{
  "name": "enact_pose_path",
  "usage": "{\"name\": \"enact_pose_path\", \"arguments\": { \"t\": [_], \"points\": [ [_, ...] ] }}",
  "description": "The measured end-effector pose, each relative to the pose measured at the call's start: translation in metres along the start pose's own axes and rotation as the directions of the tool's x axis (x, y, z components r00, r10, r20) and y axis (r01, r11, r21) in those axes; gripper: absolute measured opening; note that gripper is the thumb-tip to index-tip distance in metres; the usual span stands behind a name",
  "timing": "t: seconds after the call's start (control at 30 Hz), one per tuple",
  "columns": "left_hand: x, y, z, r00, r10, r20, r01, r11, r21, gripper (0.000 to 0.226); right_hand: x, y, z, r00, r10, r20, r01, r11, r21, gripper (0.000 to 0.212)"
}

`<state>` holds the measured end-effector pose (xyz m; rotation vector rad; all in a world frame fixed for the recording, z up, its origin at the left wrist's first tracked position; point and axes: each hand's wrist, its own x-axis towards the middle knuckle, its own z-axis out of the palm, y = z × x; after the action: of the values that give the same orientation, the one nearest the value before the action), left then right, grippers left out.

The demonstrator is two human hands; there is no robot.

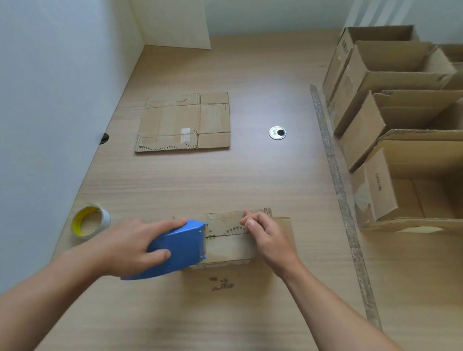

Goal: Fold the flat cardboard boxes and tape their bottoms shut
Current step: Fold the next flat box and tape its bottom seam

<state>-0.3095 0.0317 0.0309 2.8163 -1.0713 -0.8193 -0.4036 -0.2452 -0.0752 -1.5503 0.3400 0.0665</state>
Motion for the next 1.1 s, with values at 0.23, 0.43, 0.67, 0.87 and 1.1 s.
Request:
{"name": "enact_pose_path", "arguments": {
  "t": [0.23,0.43,0.67,0.87,1.1],
  "points": [
    [0.046,0.026,-0.018,0.98,-0.146,0.136,0.15,0.988,-0.019,0.061,-0.002,-0.002,-0.001,0.994,-0.066,-0.092,0.056,0.992,-0.11,0.018],
    [0.063,0.047,-0.026,0.962,-0.147,0.232,0.152,0.988,-0.001,0.06,-0.015,0.001,-0.01,0.942,-0.158,-0.297,0.065,0.951,-0.301,0.013],
    [0.073,0.072,-0.025,0.956,-0.139,0.258,0.16,0.985,-0.064,0.049,-0.016,-0.006,-0.036,0.888,-0.006,-0.46,-0.068,0.987,-0.143,0.017],
    [0.075,0.075,-0.029,0.953,-0.137,0.269,0.16,0.985,-0.063,0.048,-0.017,0.005,-0.064,0.841,0.188,-0.507,-0.148,0.982,0.119,0.017],
    [0.081,0.084,-0.028,0.946,-0.12,0.301,0.142,0.989,-0.051,0.053,-0.017,0.032,-0.081,0.793,0.342,-0.504,-0.273,0.939,0.208,0.017]
  ]
}}
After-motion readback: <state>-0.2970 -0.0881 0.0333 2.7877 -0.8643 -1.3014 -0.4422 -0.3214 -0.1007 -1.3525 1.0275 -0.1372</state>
